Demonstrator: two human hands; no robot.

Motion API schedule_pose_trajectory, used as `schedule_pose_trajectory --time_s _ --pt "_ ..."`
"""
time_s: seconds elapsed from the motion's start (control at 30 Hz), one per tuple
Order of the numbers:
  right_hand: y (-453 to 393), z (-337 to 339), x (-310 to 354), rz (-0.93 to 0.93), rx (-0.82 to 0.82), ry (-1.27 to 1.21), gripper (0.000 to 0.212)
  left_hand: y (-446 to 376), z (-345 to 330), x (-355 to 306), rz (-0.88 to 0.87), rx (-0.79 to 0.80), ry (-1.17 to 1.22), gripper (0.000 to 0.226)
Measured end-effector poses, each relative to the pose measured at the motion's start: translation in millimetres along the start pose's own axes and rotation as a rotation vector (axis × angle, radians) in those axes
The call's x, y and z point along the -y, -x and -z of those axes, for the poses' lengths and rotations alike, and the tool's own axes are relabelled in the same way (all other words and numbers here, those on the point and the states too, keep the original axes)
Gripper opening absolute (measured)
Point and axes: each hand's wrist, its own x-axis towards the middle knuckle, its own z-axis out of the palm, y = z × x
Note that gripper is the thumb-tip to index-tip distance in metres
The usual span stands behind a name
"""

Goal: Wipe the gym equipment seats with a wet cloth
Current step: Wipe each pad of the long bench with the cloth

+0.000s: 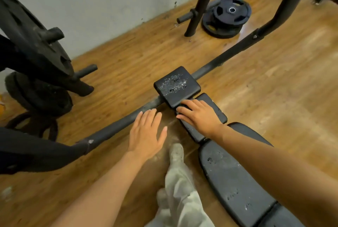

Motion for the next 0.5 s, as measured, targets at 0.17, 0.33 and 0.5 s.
schedule_pose_trajectory --time_s 0.17,0.33,0.5 --pt "-30.0 -64.1 -45.5 0.065 0.002 -0.027 0.044 -63.2 -46.5 21.4 -0.023 0.054 -0.008 0.056" --pt "-62.3 -125.5 -93.1 0.091 0.008 -0.027 0.044 -126.5 -98.7 53.4 0.007 0.14 -0.026 0.058" --pt "-77.7 -182.6 -128.8 0.095 0.054 -0.033 0.049 -166.1 -152.6 78.8 0.066 0.176 0.015 0.058"
